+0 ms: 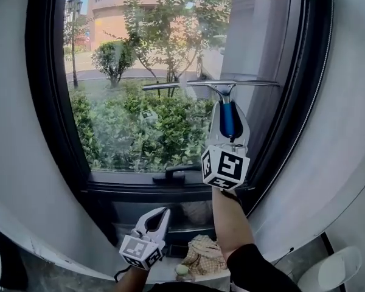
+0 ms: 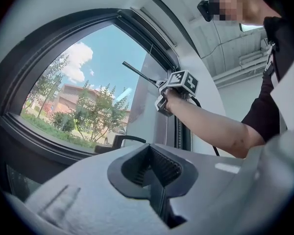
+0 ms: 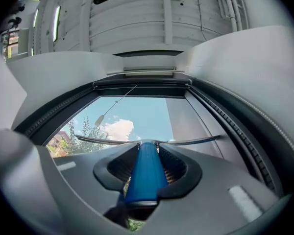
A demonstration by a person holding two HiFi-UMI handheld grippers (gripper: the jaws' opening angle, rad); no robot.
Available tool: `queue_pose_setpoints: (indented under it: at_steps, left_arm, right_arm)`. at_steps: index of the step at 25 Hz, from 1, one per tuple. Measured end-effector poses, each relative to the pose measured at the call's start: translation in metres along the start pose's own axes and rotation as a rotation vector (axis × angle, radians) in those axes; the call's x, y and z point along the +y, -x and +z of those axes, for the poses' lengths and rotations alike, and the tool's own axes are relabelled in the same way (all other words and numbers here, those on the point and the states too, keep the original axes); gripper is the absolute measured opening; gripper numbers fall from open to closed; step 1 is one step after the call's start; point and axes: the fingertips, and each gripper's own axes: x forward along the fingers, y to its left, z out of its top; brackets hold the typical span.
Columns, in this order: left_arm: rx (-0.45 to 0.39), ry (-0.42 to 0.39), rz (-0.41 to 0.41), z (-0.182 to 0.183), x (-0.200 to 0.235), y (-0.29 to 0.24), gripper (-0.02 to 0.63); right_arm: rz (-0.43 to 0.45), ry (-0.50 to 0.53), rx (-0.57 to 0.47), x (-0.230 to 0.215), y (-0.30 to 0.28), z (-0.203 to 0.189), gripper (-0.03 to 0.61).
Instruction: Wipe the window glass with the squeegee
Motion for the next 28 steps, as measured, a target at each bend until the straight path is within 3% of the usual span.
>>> queue_pose_setpoints:
  at_steps: [5,16,28]
  left_arm:
    - [-0.014,-0.011,-0.010,0.007,-0.007,-0.020,0.000]
    - [-0.025,-0.095,-0.047,0.030,0.020,-0.033,0.000]
    - [-0.004,-0.087,-0.087,0.026,0.020,-0.032,0.000]
  right_arm:
    - [0.022,0.013,-0.080,0.002,-0.031,0.019,0.129]
    - [-0.074,-0.031,-0.193,0.001,-0.081,0.057,0.129]
    - [-0.101,0.002,-0.190,0.000,-0.081,0.054,0.129]
